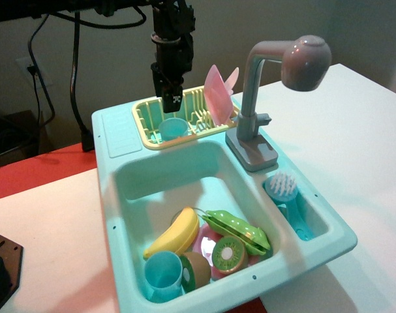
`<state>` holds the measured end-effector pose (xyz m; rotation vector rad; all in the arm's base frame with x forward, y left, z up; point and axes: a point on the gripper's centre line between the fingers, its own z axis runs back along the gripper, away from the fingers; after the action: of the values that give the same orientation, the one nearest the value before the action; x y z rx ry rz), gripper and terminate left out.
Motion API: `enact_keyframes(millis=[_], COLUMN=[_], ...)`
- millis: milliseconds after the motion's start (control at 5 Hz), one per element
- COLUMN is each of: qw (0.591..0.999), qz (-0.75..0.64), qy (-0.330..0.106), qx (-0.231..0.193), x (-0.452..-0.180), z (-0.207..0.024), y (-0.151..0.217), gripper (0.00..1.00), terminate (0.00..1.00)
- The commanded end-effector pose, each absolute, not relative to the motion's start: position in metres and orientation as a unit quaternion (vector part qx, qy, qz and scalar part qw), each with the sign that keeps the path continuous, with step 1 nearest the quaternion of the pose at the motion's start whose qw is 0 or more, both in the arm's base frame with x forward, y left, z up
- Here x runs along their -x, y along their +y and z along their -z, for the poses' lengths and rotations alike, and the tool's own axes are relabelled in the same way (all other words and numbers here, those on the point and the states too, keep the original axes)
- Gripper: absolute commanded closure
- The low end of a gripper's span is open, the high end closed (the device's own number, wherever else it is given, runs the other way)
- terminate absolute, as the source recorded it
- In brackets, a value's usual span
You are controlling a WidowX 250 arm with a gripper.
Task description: Put cup from drying rack to sink
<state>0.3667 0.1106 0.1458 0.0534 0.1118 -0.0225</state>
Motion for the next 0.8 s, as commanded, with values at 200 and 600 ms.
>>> enact_keyframes(millis=[200, 600], qw=[0.998, 0.997], qz=[0.008, -0.009], qy=[0.055, 0.066], qx=[-0.016, -0.037], x=[-0.375, -0.373], z=[-0.141, -0.126], y=[0.116, 0.127], gripper=[0.0, 0.0], terminate=[0.0, 0.0])
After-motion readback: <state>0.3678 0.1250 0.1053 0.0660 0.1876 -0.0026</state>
